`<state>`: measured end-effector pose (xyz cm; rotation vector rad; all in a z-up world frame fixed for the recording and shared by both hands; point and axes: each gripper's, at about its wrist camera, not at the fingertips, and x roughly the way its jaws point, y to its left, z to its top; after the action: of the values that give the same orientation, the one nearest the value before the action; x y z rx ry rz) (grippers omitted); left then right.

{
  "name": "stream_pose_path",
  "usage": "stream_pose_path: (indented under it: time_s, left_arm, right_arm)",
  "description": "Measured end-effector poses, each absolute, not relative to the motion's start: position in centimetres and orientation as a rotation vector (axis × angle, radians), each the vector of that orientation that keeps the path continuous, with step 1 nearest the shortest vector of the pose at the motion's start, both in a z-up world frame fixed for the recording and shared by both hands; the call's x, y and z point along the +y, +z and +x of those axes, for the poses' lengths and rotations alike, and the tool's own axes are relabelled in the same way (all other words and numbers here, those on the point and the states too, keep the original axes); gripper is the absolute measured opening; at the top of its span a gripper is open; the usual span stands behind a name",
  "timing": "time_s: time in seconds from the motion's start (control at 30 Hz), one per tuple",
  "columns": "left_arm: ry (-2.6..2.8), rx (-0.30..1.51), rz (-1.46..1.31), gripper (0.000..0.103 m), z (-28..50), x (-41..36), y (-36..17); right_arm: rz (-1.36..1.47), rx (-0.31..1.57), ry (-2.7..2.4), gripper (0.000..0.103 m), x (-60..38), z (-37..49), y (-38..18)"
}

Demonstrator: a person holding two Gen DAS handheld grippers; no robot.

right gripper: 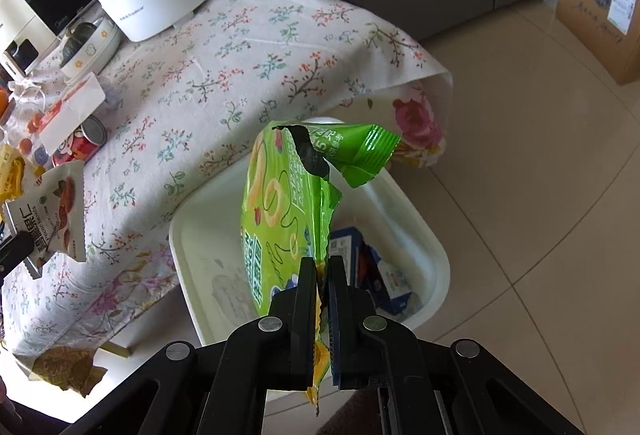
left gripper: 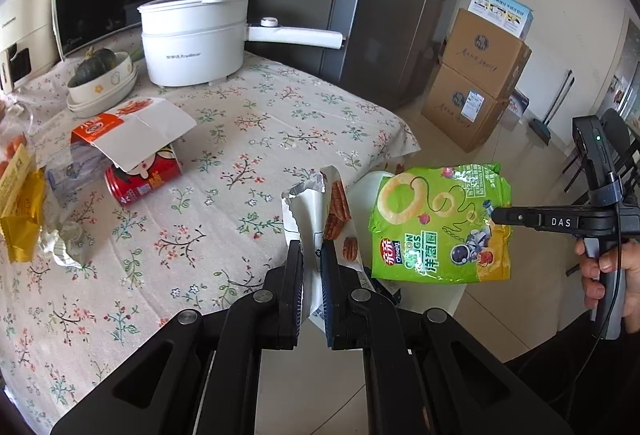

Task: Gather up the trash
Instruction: 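Carry the green chip bag and white wrapper over the white bin, then open both grippers to drop the chip bag and wrapper into the bin, then grasp the yellow snack bag with the left gripper while the right gripper grasps the white-orange box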

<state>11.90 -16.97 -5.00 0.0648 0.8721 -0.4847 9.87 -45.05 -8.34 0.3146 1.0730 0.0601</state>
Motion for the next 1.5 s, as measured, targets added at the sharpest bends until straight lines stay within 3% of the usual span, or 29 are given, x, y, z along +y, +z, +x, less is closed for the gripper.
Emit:
stream_pose_path:
  time_s: [0.13,0.2,0.27,0.7,0.8,0.87,0.93,1.5]
  left_arm:
    - [-0.518,0.888,0.088,0.009,11.9,-18.3,-5.9]
    - [-0.532,0.903,0.091,0.009,12.0,-19.0,-6.5]
    - [-0.540,0.917,0.098,0.009,12.2,-19.6,-7.1]
    - [-0.567,0.941,0.142,0.009,12.7,-22.9,-9.3]
    - [-0.564,0.919,0.146,0.015,12.7,-23.1,-9.1]
    - [-0.544,0.917,0.161,0.030,12.8,-23.3,-8.9]
    - [-0.531,0.906,0.156,0.054,12.8,-23.0,-8.8]
    - [-0.435,0.905,0.085,0.064,13.4,-17.9,-6.9]
  right_arm:
    - [0.334,1.127,0.044,0.013,-45.4,10.2,-9.5]
    - [0.337,1.130,0.038,0.029,-45.6,10.1,-9.5]
    - [0.336,1.120,0.036,0.036,-45.7,10.0,-9.3]
    - [0.333,1.119,0.014,0.042,-46.1,10.1,-9.2]
    - [0.335,1.121,0.008,0.043,-46.2,10.0,-9.3]
    - [0.340,1.120,0.005,0.044,-46.3,10.0,-9.2]
    - [0.342,1.117,0.004,0.046,-46.2,10.1,-9.1]
    - [0.296,1.108,0.047,0.054,-42.6,11.9,-7.8]
